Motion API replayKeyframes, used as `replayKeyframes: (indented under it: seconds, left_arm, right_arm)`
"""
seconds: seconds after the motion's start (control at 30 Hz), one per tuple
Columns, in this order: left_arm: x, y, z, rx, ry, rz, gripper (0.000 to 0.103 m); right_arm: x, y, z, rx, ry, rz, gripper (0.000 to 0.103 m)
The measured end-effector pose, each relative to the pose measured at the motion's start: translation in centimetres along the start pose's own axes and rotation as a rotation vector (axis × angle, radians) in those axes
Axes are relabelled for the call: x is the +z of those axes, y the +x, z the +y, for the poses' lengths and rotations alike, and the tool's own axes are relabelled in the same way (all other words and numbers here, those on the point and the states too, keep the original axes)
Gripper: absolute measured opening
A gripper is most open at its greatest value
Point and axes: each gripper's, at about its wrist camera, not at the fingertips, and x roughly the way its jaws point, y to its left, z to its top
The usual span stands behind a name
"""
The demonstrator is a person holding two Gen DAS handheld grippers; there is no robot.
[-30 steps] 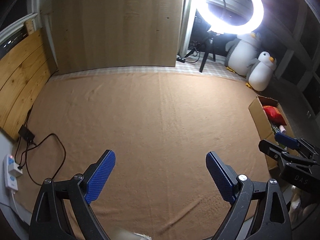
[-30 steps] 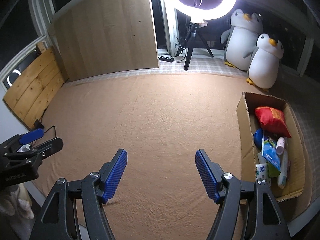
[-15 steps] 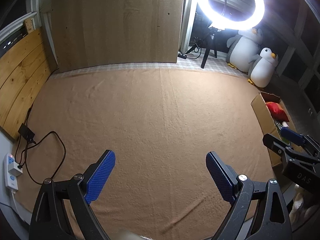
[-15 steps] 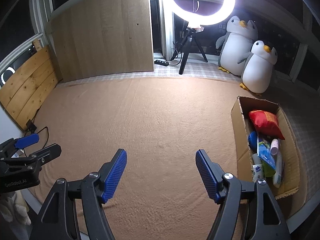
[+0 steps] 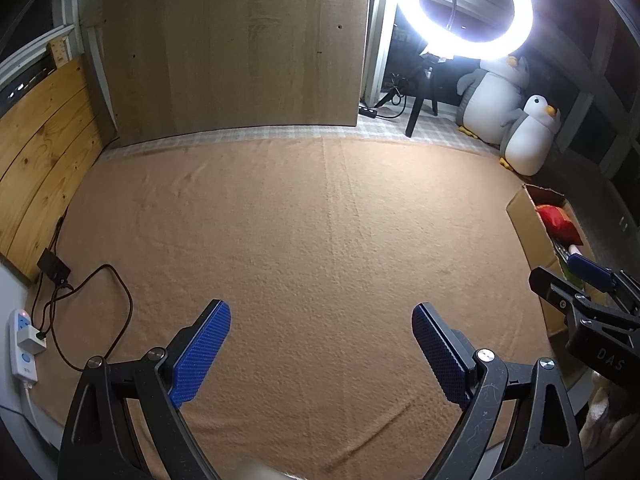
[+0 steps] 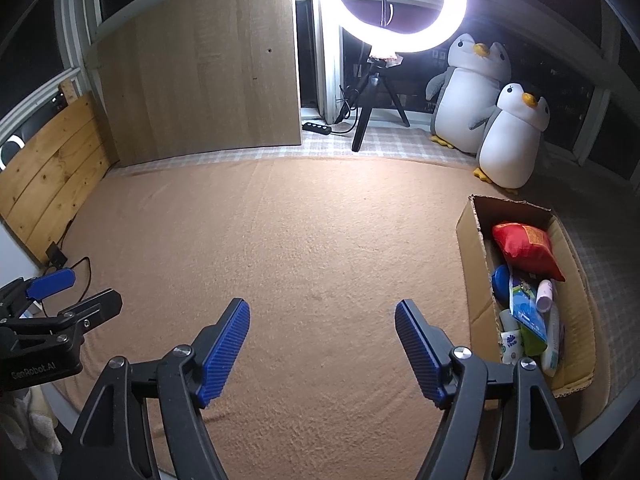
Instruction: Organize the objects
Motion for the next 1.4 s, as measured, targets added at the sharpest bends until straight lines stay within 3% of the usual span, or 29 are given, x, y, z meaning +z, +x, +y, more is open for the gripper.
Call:
replayKeyframes:
  seconds: [1.4]
  left_arm:
    - [0.2, 1.1, 0.5, 0.011, -0.005, 0.007, 0.096]
  right_arm:
    - [0.0, 0.9, 0.0, -0.003, 0.001, 0.024, 0.072]
